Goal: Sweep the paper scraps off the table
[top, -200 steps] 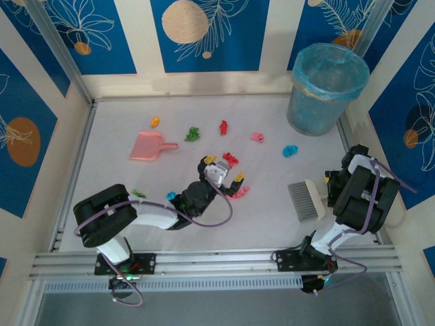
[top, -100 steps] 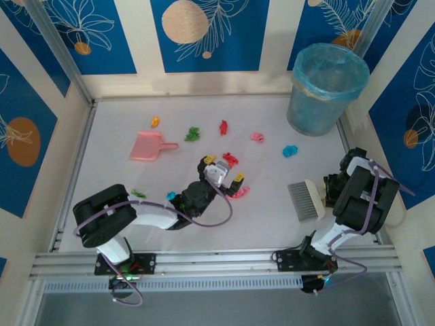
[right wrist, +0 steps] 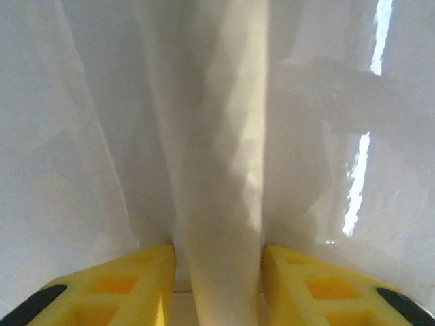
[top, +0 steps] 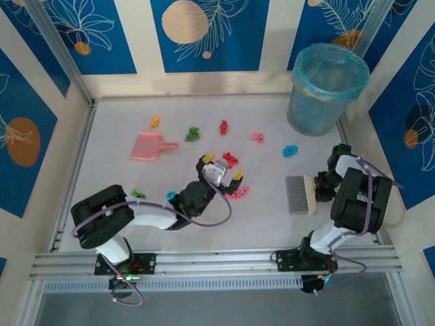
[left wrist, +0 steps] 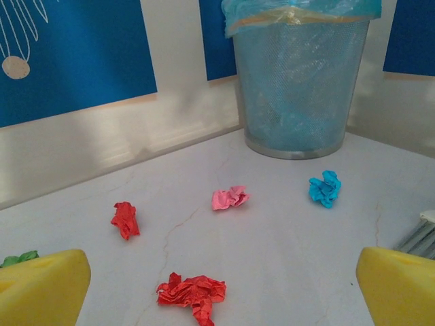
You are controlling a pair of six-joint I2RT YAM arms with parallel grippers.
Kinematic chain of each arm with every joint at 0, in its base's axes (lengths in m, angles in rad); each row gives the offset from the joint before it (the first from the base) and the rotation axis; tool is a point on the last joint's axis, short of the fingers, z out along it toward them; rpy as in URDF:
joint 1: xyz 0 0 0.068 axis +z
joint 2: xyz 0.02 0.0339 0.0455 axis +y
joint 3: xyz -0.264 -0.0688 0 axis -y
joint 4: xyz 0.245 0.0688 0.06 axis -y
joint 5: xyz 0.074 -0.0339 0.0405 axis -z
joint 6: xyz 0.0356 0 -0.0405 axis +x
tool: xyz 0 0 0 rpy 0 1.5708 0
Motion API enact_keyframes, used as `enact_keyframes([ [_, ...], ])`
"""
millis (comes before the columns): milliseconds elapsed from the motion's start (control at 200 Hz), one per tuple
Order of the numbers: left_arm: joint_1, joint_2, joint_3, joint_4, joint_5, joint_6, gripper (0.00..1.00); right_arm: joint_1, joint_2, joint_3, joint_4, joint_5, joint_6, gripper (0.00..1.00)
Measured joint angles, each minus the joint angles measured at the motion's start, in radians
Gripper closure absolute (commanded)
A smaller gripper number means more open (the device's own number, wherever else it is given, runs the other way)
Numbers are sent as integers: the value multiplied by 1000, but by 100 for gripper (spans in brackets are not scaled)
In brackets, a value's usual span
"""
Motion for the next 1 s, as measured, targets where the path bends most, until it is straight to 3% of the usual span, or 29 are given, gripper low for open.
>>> enact_keyframes([
  [345, 0, 0, -4, 12, -7, 0, 0, 89, -19, -21, 38, -26, 121, 68],
  [525, 0, -1, -5, 15, -8, 0, 0, 193, -21, -31, 85, -46, 236, 68],
  [1000, 0, -6, -8, 22, -8, 0, 0, 357, -47, -65, 183, 21, 534, 68],
])
